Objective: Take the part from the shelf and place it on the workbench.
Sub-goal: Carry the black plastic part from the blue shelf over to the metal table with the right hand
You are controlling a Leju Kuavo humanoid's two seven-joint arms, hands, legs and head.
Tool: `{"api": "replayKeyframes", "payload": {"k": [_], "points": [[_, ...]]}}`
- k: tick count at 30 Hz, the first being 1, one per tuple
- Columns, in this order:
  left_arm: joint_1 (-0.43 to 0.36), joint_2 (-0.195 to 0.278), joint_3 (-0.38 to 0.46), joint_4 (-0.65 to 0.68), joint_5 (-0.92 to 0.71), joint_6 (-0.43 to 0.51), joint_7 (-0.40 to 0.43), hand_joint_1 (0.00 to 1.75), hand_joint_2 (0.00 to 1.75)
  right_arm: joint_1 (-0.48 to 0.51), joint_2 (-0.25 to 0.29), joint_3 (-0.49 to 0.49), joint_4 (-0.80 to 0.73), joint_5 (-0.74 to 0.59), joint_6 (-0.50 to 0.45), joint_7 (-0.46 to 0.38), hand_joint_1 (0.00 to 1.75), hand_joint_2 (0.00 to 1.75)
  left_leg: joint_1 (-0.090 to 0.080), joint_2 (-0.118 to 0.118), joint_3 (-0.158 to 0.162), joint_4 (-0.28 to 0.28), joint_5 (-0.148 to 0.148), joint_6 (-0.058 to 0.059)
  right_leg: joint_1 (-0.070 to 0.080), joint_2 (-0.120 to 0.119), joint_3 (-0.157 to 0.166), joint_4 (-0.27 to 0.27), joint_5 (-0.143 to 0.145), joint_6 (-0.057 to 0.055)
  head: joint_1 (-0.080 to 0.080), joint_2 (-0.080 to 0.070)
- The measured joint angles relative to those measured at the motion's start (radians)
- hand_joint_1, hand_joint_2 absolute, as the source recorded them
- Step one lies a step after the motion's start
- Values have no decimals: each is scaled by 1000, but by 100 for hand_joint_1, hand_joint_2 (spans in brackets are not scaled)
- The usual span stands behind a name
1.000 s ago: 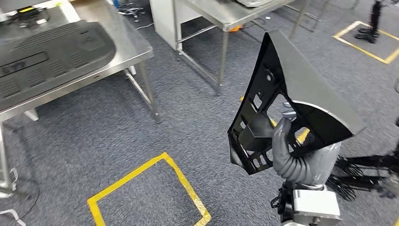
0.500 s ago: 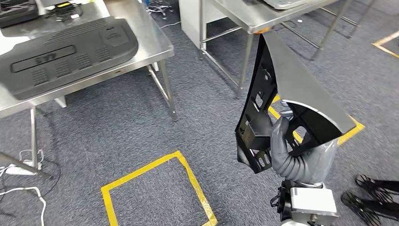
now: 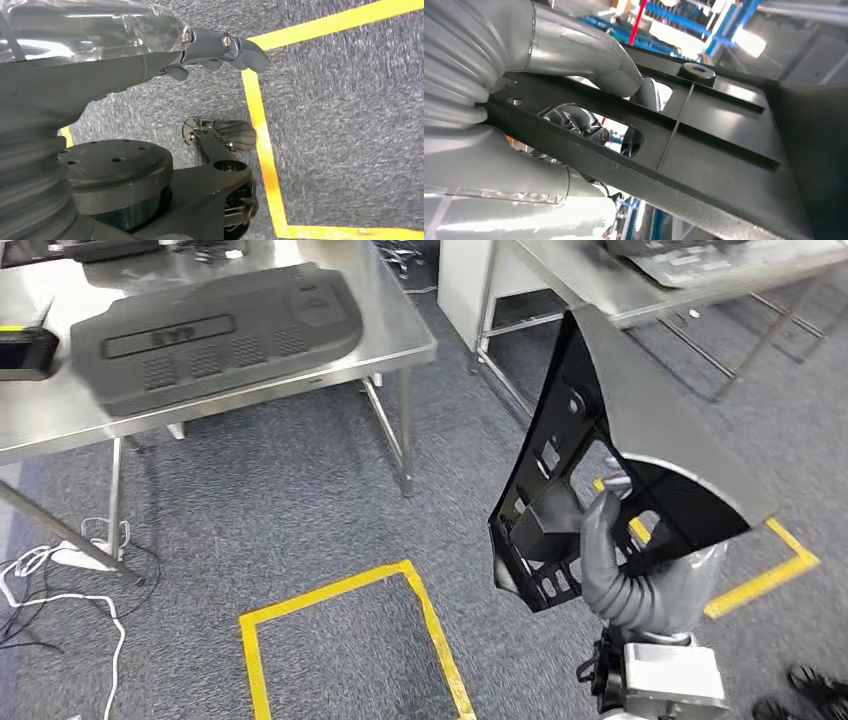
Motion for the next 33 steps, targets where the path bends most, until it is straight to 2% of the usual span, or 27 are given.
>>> {"api": "replayKeyframes", "payload": {"k": [1,2,3,4,5,7,9,10,11,13,15,16,17,18,19,21,22,23,24,26,27,28,29,30,31,32,33], "points": [[0,0,0,0,0,0,0,0,175,2,0,0,0,-1,0,0,175,175,-2,-8,0,1,-1,2,1,8,-37,66,-23,0,3,0],[1,0,0,0,0,0,1,0,175,4,0,0,0,-1,0,0,175,175,-4,-18,1,2,-2,4,3,11,-62,105,-26,-1,6,0],[1,0,0,0,0,0,1,0,175,5,0,0,0,-2,0,0,175,175,-5,-28,2,3,-4,4,4,12,-70,107,-8,-3,7,0],[1,0,0,0,0,0,1,0,175,5,0,0,0,-3,0,0,175,175,-5,-40,4,5,-6,4,5,16,-58,66,29,-7,9,0],[1,0,0,0,0,0,1,0,175,5,0,0,0,-3,0,0,175,175,-6,-51,6,8,-9,3,6,25,-33,-3,75,-11,12,0],[0,0,0,0,0,0,1,0,175,6,0,0,0,-4,0,0,175,175,-7,-70,5,16,-15,-4,6,57,12,-121,129,-18,17,0],[1,-1,0,0,-1,0,2,0,175,7,0,0,0,-5,0,2,175,175,-5,-86,-1,19,-17,-15,9,71,24,-155,131,-22,19,0],[2,-1,0,0,-1,0,2,0,175,7,0,0,0,-5,0,2,175,175,-4,-93,-3,18,-17,-21,9,65,25,-159,132,-25,19,0],[3,-1,0,0,-1,0,2,0,175,7,0,0,0,-5,0,3,175,175,-2,-92,-3,21,-19,-27,8,56,27,-163,133,-30,19,0],[2,0,0,0,-2,0,2,0,175,7,0,0,0,-4,0,3,175,175,-5,-60,-19,65,-47,-39,3,36,35,-172,136,-41,10,0],[0,0,0,0,-2,0,2,0,175,8,0,0,0,-4,0,3,175,175,-4,-22,-75,184,-108,-50,3,14,40,-174,133,-48,0,0],[1,0,0,0,-2,0,2,0,175,8,0,0,0,-4,0,3,175,175,-1,-15,-109,252,-135,-54,3,3,41,-174,131,-49,-3,0],[2,0,0,0,-2,0,2,0,175,9,0,0,0,-3,0,3,175,175,1,-11,-134,296,-146,-56,3,-8,43,-174,129,-49,-5,0],[3,0,0,0,-2,0,2,0,175,9,0,0,0,-3,0,4,175,175,4,-9,-141,306,-137,-58,3,-18,46,-174,126,-48,-6,0],[3,0,0,0,-2,0,3,0,175,9,0,0,0,-3,0,4,175,175,5,-5,-126,273,-110,-58,2,-27,50,-174,123,-46,-7,0],[3,0,0,0,-2,0,3,0,175,8,0,0,0,-3,0,4,175,175,5,22,-58,132,-39,-55,2,-43,64,-174,114,-38,-8,0],[2,0,0,0,-3,0,3,0,175,8,0,0,0,-3,0,4,175,175,2,35,-29,72,-16,-50,3,-50,70,-174,108,-33,-10,0],[2,0,0,0,-3,0,3,0,175,8,0,0,0,-3,0,4,175,175,-1,44,-14,36,-6,-44,6,-56,75,-174,104,-27,-10,0],[2,0,0,0,-3,0,3,0,175,8,0,0,0,-3,0,4,175,175,-5,46,-10,24,-8,-38,8,-61,78,-175,102,-22,-10,0],[3,0,0,0,-2,0,3,0,175,7,0,0,0,-3,0,4,175,175,-6,30,-11,19,-7,-25,7,-69,86,-180,98,-10,-8,0],[3,0,0,0,-2,0,3,0,175,7,0,0,0,-3,0,4,175,175,-4,23,-8,14,-5,-18,5,-59,87,-173,89,-5,-7,0],[2,0,0,0,-3,0,3,0,175,7,0,0,0,-3,0,4,175,175,-1,16,-5,9,-2,-11,4,-43,79,-149,71,-2,-5,0],[1,0,0,0,-3,0,3,0,175,7,0,0,0,-3,0,4,175,175,2,9,-2,5,0,-5,3,-22,59,-103,42,-1,-1,0],[0,0,0,0,-3,0,3,0,175,8,0,0,0,-3,0,4,175,175,1,3,-2,4,-1,-1,4,-3,27,-37,10,-1,4,0],[0,0,0,0,-3,0,3,0,175,8,0,0,0,-4,0,4,175,175,-1,-4,-2,4,-2,2,5,6,-11,32,-18,-1,9,0],[1,0,0,0,-2,0,3,0,175,9,0,0,0,-4,0,4,175,175,-3,-13,-1,5,-3,3,6,10,-43,86,-31,-1,12,0],[1,0,0,0,-2,0,3,0,175,10,0,0,0,-5,0,4,175,175,-4,-23,-1,6,-4,4,6,12,-60,106,-23,-2,15,0]]}}
